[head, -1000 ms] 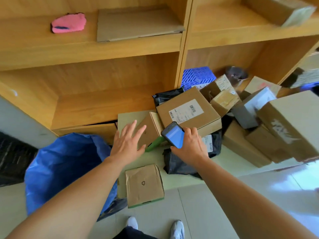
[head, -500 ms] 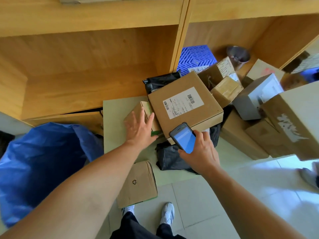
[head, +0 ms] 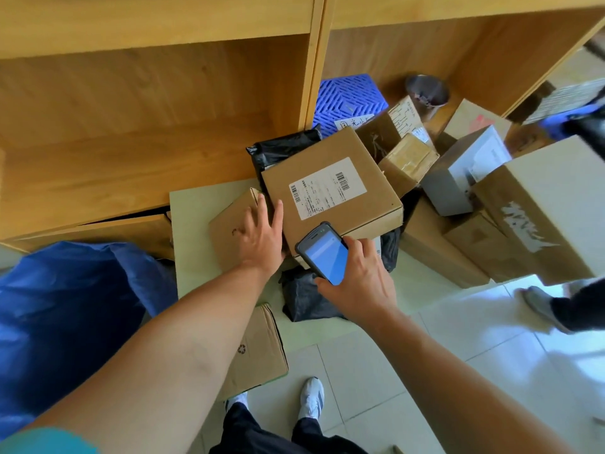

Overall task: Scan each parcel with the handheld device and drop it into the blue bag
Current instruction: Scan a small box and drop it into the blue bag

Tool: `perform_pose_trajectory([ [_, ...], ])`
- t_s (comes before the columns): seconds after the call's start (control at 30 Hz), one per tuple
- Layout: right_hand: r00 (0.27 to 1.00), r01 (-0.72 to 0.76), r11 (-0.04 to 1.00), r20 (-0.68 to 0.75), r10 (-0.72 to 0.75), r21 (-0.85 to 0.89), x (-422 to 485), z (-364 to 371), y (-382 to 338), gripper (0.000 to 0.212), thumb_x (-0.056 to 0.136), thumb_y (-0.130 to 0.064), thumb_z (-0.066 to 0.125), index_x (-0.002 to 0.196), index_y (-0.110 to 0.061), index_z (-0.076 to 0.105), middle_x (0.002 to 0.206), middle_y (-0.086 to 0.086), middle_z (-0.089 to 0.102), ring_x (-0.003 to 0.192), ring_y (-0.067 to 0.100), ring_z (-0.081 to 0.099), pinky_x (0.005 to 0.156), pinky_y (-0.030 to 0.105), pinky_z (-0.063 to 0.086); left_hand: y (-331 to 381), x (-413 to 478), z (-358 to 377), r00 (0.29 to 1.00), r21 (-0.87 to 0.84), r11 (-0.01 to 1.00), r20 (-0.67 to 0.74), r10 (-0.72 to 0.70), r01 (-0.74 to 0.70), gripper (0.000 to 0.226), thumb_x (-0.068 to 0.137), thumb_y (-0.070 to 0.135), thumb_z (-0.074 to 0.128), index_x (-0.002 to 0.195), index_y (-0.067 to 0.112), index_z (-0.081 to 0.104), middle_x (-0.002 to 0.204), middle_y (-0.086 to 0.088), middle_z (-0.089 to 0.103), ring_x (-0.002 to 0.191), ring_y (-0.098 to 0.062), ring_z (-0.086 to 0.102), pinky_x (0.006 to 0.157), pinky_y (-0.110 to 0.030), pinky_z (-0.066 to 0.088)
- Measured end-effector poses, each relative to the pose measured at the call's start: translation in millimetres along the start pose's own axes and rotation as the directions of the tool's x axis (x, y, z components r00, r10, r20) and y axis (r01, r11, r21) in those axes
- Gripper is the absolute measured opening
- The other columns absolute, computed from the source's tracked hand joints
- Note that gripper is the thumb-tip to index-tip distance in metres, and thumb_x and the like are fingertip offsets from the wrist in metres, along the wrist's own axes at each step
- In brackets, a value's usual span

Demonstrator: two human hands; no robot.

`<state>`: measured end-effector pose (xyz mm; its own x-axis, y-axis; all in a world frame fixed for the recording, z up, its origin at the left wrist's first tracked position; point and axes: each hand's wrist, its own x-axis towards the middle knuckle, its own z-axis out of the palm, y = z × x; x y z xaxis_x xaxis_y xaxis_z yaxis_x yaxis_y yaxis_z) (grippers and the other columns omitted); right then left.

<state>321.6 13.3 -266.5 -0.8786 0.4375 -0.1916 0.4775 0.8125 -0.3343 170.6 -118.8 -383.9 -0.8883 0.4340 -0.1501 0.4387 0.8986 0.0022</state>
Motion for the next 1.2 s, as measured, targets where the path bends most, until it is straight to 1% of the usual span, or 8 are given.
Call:
perform_pose_trajectory([
  [0.07, 1.000, 0.008, 1.000, -0.006, -0.008, -0.002, -0.4, -0.2, 0.9, 0.077, 0.077, -0.056, 0.075, 0.137, -0.023, 0.039, 0.124, -0.003, 0.043, 0.110, 0.018, 0.049, 0.082, 0.032, 0.047, 1.2, 0.7, -1.8, 1.000, -0.021, 1.000, 0.004, -0.006, 0.006, 0.122, 0.068, 0.037, 0.091, 0.161, 0.022, 0.015, 0.165, -0.021, 0.014, 0.134, -0.040, 0.039, 0.081, -0.044, 0.057],
  [0.2, 1.000, 0.018, 1.000, -0.007, -0.018, -0.002, 1.4, -1.2, 0.5, 0.077, 0.076, -0.055, 0.076, 0.136, -0.023, 0.040, 0.121, -0.003, 0.043, 0.107, 0.019, 0.050, 0.082, 0.035, 0.049, -14.2, -4.2, -8.6, 1.000, -0.101, 0.995, -0.017, 0.007, -0.009, 0.105, 0.082, 0.041, 0.078, 0.163, 0.019, 0.013, 0.166, -0.024, 0.007, 0.141, -0.044, 0.031, 0.097, -0.046, 0.052],
  [0.33, 0.998, 0.057, 0.998, 0.005, -0.057, 0.032, 6.2, -4.0, -11.3, 0.078, 0.076, -0.052, 0.075, 0.138, -0.022, 0.038, 0.120, -0.002, 0.042, 0.107, 0.020, 0.049, 0.083, 0.037, 0.050, -53.6, -19.6, -25.6, 0.992, -0.146, 0.986, -0.078, -0.094, 0.082, 0.089, 0.089, 0.046, 0.061, 0.161, 0.021, 0.016, 0.165, -0.027, 0.017, 0.136, -0.044, 0.037, 0.100, -0.047, 0.048],
  [0.5, 0.990, 0.129, 0.991, 0.049, -0.131, 0.028, 9.2, 2.4, -41.3, 0.079, 0.076, -0.053, 0.074, 0.138, -0.020, 0.037, 0.116, -0.001, 0.039, 0.106, 0.022, 0.049, 0.082, 0.039, 0.052, -120.7, -46.4, -39.1, 0.958, -0.250, 0.925, 0.047, -0.283, 0.285, 0.091, 0.091, 0.045, 0.065, 0.160, 0.026, 0.009, 0.133, -0.020, 0.056, 0.112, -0.043, 0.054, 0.081, -0.046, 0.051],
  [0.6, 0.978, 0.183, 0.983, 0.093, -0.185, 0.033, 7.9, 8.9, -60.2, 0.076, 0.075, -0.051, 0.073, 0.135, -0.020, 0.038, 0.112, -0.002, 0.036, 0.106, 0.022, 0.049, 0.082, 0.037, 0.050, -156.9, -68.4, -51.4, 0.920, -0.325, 0.861, 0.093, -0.381, 0.390, 0.097, 0.086, 0.042, 0.069, 0.161, 0.031, 0.009, 0.121, -0.012, 0.064, 0.109, -0.040, 0.057, 0.084, -0.046, 0.053],
  [0.7, 0.962, 0.232, 0.972, 0.142, -0.233, 0.023, 3.8, 16.0, -79.4, 0.076, 0.073, -0.051, 0.072, 0.133, -0.020, 0.039, 0.113, 0.000, 0.038, 0.106, 0.024, 0.050, 0.085, 0.040, 0.052, -178.6, -95.4, -66.5, 0.915, -0.372, 0.841, 0.060, -0.400, 0.392, 0.094, 0.085, 0.034, 0.069, 0.162, 0.035, 0.015, 0.119, -0.007, 0.062, 0.114, -0.039, 0.052, 0.087, -0.046, 0.050],
  [0.87, 0.924, 0.334, 0.942, 0.203, -0.323, -0.024, -2.8, 27.7, -105.2, 0.065, 0.069, -0.051, 0.069, 0.120, -0.020, 0.042, 0.108, 0.001, 0.039, 0.100, 0.024, 0.052, 0.086, 0.044, 0.054, -196.4, -126.3, -82.3, 0.923, -0.409, 0.851, -0.049, -0.381, 0.329, 0.087, 0.086, 0.025, 0.069, 0.160, 0.034, 0.024, 0.137, -0.008, 0.054, 0.131, -0.037, 0.042, 0.108, -0.049, 0.040],
  [1.2, 0.880, 0.452, 0.881, 0.232, -0.415, -0.136, -18.3, 38.1, -132.0, 0.074, 0.072, -0.056, 0.070, 0.130, -0.018, 0.042, 0.113, 0.002, 0.039, 0.107, 0.025, 0.050, 0.086, 0.039, 0.045, -191.2, -167.3, -93.4, 0.903, -0.428, 0.835, -0.089, -0.420, 0.346, 0.083, 0.089, 0.020, 0.066, 0.159, 0.039, 0.025, 0.147, 0.000, 0.043, 0.132, -0.033, 0.035, 0.096, -0.042, 0.042],
])
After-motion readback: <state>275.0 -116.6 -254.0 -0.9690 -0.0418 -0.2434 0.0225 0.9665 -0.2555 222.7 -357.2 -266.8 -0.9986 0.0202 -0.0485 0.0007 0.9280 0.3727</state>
